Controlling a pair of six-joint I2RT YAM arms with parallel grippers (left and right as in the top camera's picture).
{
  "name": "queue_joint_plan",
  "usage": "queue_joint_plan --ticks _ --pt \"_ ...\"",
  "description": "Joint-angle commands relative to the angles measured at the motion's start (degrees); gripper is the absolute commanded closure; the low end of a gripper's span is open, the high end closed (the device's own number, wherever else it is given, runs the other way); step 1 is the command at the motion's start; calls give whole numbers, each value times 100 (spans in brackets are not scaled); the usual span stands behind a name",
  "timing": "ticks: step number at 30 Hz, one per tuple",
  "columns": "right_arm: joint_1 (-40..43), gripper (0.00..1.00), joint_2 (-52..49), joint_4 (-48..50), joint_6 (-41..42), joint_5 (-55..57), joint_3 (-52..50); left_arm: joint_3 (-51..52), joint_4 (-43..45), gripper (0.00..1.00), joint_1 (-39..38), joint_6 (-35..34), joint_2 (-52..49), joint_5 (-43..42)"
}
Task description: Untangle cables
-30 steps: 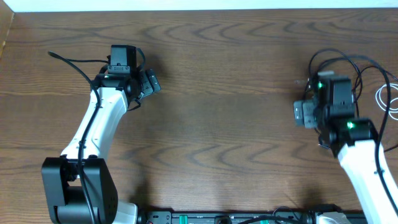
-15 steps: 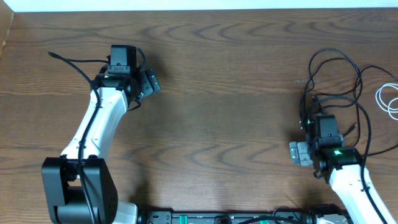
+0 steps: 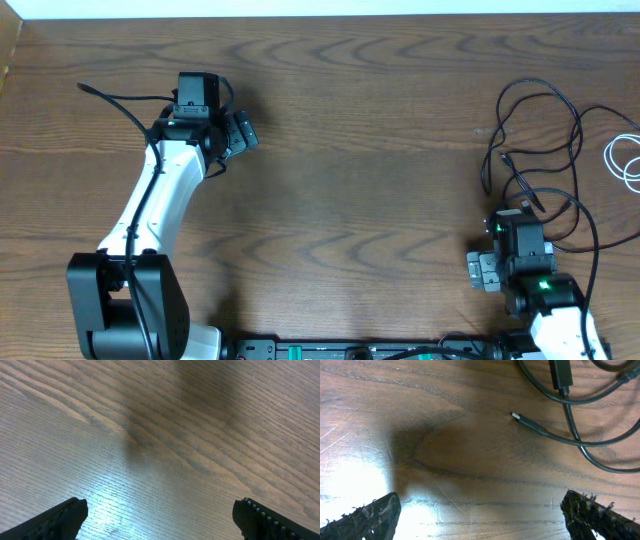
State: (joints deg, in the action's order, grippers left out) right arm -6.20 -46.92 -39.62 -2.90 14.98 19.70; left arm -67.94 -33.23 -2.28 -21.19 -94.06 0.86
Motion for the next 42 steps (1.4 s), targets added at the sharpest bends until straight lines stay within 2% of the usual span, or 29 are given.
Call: queue_joint_plan --ticks 1,10,30,42 --pt "-28 1 387 7 72 46 -173 -52 -17 2 22 -52 -15 114" --pt "-28 1 1582 -4 72 46 -592 -52 -17 2 22 -52 -15 114" --pt "-28 1 3501 -4 72 46 -632 -52 -17 2 22 -52 -15 114" --pt "-26 1 3530 -7 72 46 -632 -52 -17 2 24 -52 -15 114"
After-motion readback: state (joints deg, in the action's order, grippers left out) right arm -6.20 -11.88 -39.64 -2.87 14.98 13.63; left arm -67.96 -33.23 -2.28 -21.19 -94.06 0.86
